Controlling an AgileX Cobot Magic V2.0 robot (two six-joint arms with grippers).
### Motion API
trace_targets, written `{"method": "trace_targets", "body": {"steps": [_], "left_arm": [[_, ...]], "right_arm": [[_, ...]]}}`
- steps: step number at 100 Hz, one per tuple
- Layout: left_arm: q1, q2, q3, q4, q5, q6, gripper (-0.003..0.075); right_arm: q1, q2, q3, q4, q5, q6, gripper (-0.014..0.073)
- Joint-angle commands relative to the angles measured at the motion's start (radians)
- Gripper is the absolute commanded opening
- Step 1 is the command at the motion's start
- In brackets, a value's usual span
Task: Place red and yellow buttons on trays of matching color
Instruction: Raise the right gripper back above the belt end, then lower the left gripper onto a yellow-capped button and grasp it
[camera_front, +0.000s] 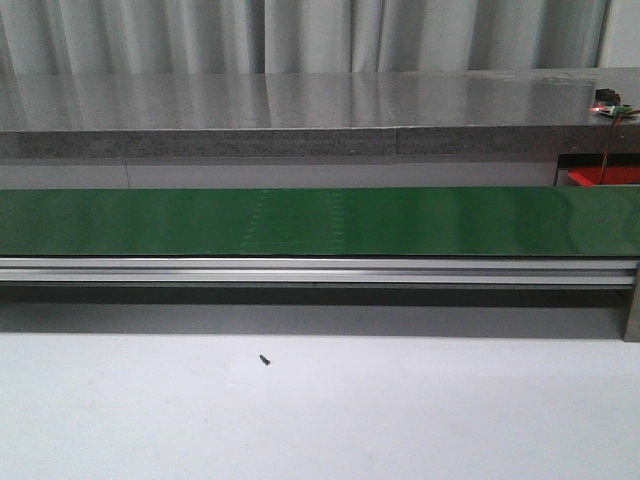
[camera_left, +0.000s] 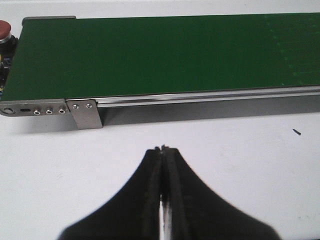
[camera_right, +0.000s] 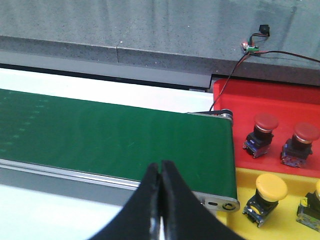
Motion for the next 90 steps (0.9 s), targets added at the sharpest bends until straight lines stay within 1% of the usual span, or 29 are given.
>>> {"method": "trace_targets", "body": {"steps": [1, 16, 30, 56, 90], "left_arm": [[-0.002, 0.003, -0.032, -0.028, -0.075, -0.006, -0.0020], [0.034, 0.018, -0.069, -0.014, -0.093, -0.049, -0.0020], [0.102, 0.074, -0.136, -0.001, -0.091, -0.053, -0.0020], [0.249, 0.229, -0.253, -0.001, -0.098, -0.054, -0.0020], [0.382, 0.455, -0.398, -0.006, -0.085, -0.057, -0.0010]], "right_arm": [[0.003, 0.002, -0.024, 0.009, -0.068, -0.011, -0.0123], [0.003, 0.002, -0.024, 0.009, -0.068, -0.011, -0.0123], [0.003, 0.002, -0.024, 0.009, -0.074, -0.011, -0.0123], [0.003, 0.002, -0.024, 0.009, -0.074, -0.011, -0.0123], [0.003, 0.002, -0.024, 0.010, -0.086, -0.011, -0.0123]]}}
